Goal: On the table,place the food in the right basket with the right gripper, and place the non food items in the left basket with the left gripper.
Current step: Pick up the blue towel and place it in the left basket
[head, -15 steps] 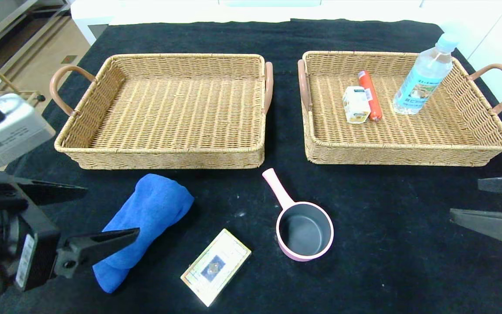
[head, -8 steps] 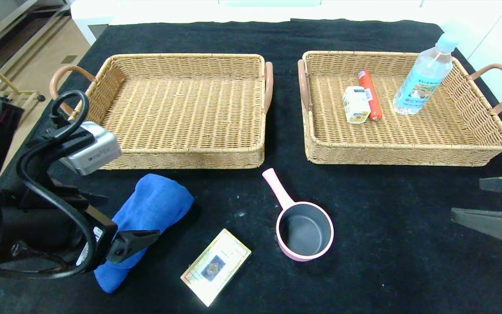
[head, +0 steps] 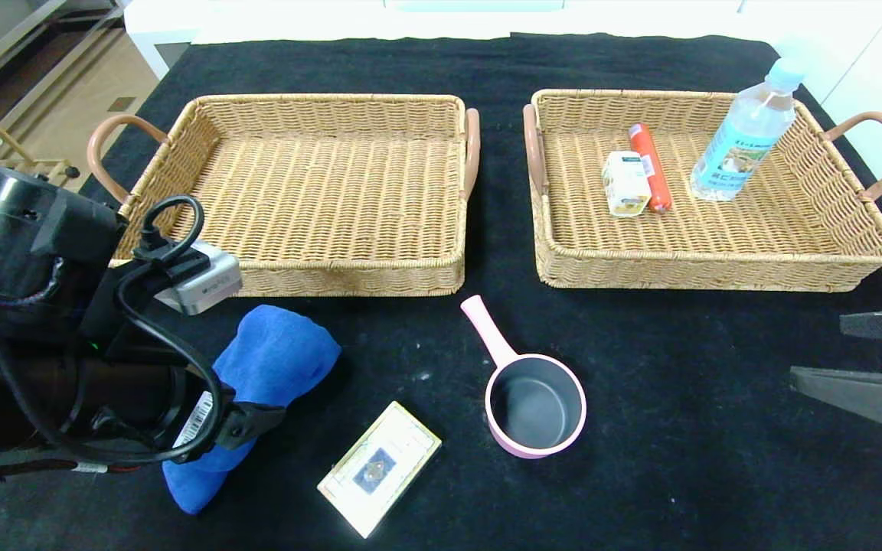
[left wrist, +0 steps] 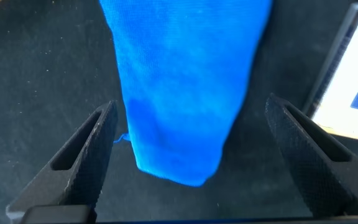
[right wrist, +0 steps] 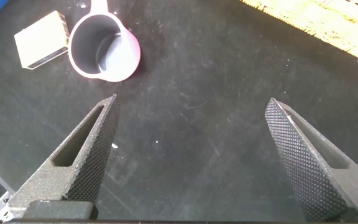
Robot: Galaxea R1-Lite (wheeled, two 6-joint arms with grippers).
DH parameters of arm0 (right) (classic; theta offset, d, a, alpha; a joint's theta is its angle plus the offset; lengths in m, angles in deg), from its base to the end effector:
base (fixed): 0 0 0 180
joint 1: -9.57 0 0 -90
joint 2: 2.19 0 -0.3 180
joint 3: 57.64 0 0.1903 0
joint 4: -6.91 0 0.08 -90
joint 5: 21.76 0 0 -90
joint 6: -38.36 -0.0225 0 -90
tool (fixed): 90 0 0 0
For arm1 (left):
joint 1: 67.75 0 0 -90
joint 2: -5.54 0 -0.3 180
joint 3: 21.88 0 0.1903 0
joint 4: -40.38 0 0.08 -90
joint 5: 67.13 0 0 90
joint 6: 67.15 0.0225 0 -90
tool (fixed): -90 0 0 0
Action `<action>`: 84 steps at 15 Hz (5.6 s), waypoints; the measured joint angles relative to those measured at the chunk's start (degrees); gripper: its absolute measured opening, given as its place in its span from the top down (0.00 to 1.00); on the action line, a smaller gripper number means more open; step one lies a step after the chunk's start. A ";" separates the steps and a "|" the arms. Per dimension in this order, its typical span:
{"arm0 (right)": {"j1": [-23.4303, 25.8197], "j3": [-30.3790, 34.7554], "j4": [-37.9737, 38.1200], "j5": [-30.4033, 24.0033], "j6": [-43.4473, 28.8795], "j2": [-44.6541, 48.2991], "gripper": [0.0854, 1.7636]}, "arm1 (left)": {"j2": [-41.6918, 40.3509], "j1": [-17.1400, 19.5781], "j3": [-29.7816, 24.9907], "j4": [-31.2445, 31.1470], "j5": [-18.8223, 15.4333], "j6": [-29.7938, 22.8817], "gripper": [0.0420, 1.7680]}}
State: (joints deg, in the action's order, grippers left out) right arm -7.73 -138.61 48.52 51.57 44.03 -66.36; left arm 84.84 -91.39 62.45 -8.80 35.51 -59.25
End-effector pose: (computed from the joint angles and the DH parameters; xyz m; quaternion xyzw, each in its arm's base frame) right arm 0.1352 0.0489 0.2824 -0.0474 0.2004 0.2956 0.9329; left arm 0.1916 -0.0785 0.2405 0.1803 0.3502 -0.1132 0.9122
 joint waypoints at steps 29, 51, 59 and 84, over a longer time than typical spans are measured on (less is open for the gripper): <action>0.29 0.11 -0.07 0.04 0.00 -0.57 0.03 | 6.47 2.23 -0.33 2.80 -0.71 -0.05 0.82; 0.41 -0.09 -0.22 0.11 -0.02 -0.43 0.03 | 7.35 0.22 30.60 2.80 -0.71 -0.02 0.82; 0.40 0.02 -0.22 0.06 -0.02 -0.55 0.03 | 18.60 5.06 41.35 7.94 -3.05 -3.39 0.82; 0.21 0.18 -0.24 0.04 -0.02 -1.54 0.03 | 24.53 10.28 41.73 12.68 -10.22 -3.30 0.17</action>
State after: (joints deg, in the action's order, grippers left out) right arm -7.52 -138.43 48.27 51.60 44.00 -67.90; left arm 109.36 -81.11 104.18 3.87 25.29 -62.55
